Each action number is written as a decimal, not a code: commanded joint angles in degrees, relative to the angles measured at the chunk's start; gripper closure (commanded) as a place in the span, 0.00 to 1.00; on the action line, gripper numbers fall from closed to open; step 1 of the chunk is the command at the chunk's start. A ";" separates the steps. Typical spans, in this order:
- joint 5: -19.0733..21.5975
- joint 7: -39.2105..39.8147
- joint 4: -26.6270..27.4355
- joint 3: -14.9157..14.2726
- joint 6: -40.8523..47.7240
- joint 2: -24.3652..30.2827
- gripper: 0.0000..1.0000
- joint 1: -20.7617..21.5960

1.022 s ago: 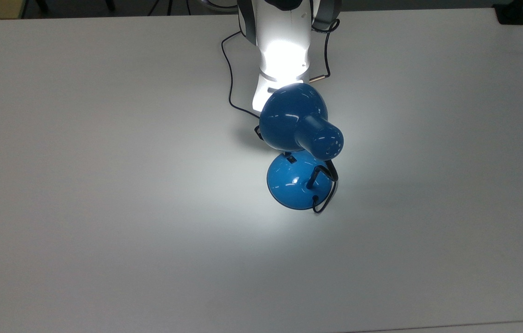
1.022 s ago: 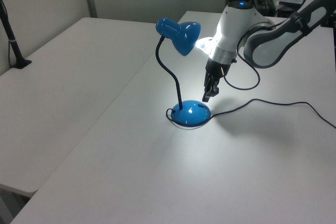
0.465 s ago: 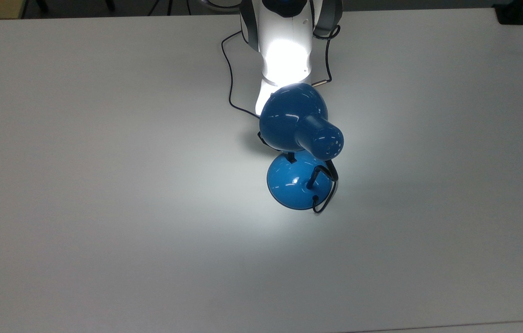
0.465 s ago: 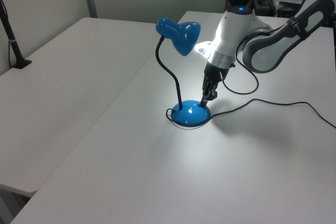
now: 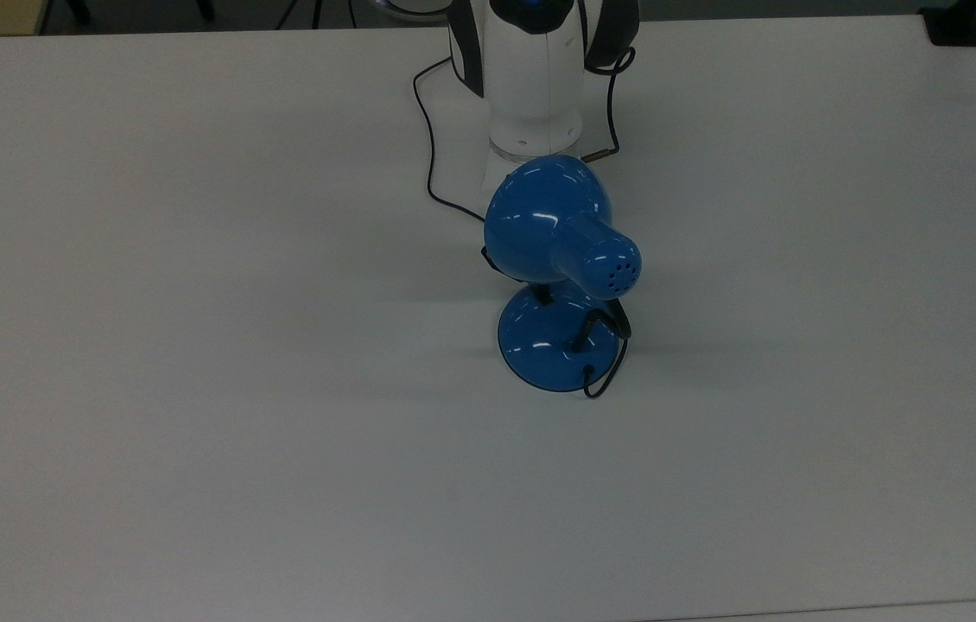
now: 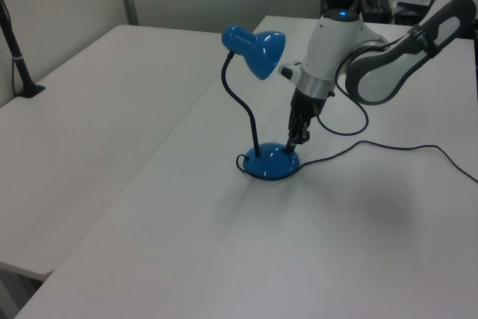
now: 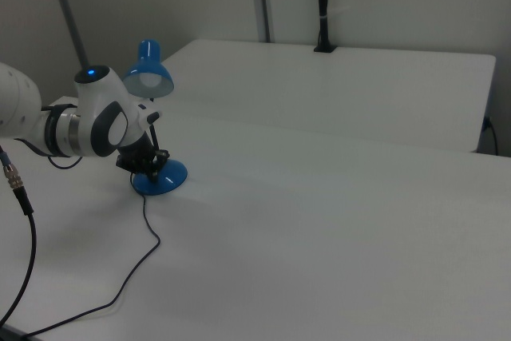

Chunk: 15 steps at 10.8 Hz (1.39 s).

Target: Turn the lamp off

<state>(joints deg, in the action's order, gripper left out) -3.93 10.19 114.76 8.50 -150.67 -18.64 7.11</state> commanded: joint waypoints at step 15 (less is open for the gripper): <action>0.76 -14.50 -16.14 -1.55 52.57 17.58 0.67 -6.14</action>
<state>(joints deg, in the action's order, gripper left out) -3.89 -3.52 102.04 8.05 -102.68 -1.95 1.25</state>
